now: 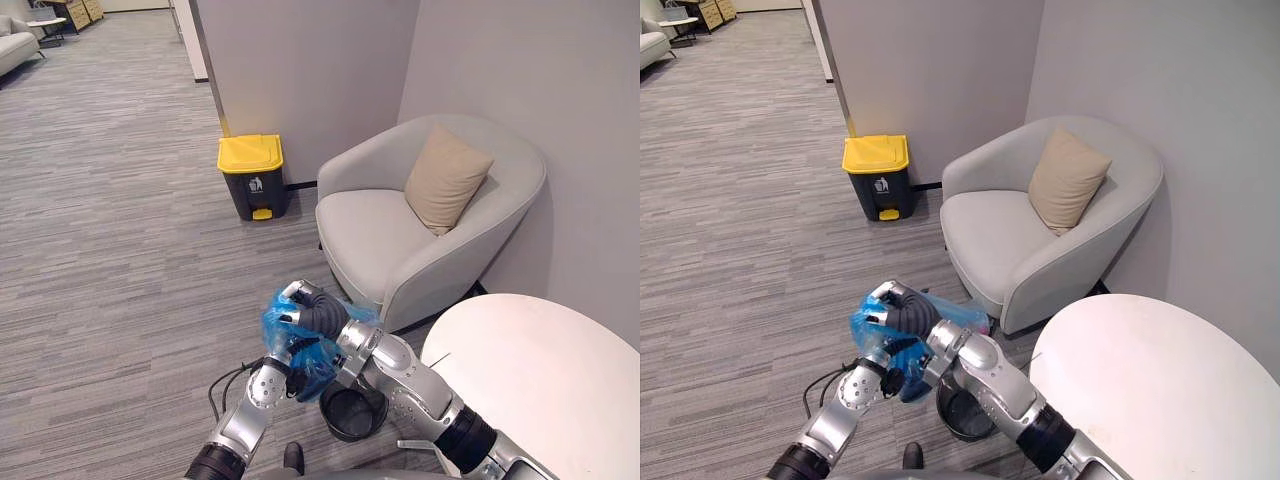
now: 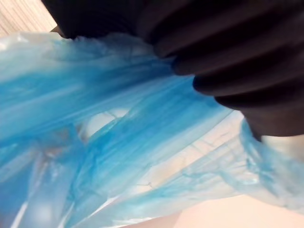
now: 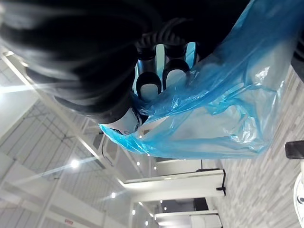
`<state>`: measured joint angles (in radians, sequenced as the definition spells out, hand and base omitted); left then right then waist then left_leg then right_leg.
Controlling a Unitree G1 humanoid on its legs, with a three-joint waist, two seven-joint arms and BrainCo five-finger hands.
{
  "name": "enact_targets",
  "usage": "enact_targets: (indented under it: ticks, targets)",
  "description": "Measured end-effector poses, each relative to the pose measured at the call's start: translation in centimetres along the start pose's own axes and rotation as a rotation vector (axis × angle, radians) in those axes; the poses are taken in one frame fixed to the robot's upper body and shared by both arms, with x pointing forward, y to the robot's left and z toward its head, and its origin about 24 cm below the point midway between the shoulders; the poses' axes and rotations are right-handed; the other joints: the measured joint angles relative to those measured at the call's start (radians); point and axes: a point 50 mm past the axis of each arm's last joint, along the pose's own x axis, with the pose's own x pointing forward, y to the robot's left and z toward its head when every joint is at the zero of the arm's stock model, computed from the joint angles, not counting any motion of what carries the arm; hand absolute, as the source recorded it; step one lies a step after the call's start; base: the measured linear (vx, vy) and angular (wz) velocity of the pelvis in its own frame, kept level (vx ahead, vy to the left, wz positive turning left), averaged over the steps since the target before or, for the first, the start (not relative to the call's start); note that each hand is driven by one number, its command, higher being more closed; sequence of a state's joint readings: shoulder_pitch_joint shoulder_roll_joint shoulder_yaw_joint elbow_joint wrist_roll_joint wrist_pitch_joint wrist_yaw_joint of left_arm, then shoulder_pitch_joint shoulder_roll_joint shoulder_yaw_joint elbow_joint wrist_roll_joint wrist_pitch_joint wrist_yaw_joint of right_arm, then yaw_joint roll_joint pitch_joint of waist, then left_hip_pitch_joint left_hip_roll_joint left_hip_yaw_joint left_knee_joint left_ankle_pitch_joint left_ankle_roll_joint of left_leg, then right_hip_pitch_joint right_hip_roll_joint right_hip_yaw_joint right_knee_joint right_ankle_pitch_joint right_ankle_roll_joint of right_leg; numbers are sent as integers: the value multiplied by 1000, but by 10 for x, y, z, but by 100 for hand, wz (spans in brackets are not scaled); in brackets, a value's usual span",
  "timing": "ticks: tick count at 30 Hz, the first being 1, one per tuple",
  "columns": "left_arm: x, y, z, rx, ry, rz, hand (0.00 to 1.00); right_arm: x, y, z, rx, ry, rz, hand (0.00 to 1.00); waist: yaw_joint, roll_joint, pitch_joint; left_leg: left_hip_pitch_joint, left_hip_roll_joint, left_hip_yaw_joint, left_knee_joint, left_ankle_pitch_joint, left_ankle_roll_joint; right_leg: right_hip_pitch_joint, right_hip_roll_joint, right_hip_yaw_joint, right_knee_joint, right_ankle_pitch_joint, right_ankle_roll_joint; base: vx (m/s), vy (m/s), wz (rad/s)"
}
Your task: Gather rubbish on tea table into small bin, then transfer packed bag to large trash can.
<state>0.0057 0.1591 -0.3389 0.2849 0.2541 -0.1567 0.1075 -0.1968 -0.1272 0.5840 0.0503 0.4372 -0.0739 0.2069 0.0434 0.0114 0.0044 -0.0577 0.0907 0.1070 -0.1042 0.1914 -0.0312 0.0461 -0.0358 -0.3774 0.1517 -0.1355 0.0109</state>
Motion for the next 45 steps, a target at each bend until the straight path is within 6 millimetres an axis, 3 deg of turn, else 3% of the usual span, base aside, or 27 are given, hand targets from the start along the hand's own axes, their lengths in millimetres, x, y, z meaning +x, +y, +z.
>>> enact_targets:
  ticks: [6,20,28,35,45]
  targets:
    - [-4,4,0,-61,2,27,0,-22,-35,-13,-60,64,-224,100,0,1,1,0,0,-5,0,0,0,-5,-3,-2,15,-16,8,0,0,0]
    - [-16,20,5,-113,-27,87,0,-37,-68,0,-156,31,-418,100,2,-1,2,0,-8,-14,0,1,0,-14,-13,-10,38,-35,15,17,-4,1]
    - [-18,25,2,-109,-14,94,0,-33,-66,10,-132,-32,-405,100,1,-2,2,4,-18,-20,0,2,1,-4,-17,-15,30,-31,8,11,-2,1]
    - [-23,21,-4,-56,13,82,0,-19,-53,40,-103,-184,-315,100,0,-7,5,13,-19,-18,0,0,-1,3,-16,-14,16,-29,6,0,0,0]
    - [-23,12,-15,42,67,50,0,-6,-31,38,-57,-186,-190,100,-1,-9,5,13,-19,-10,0,0,1,7,-14,-7,-2,-18,4,9,-3,-2]
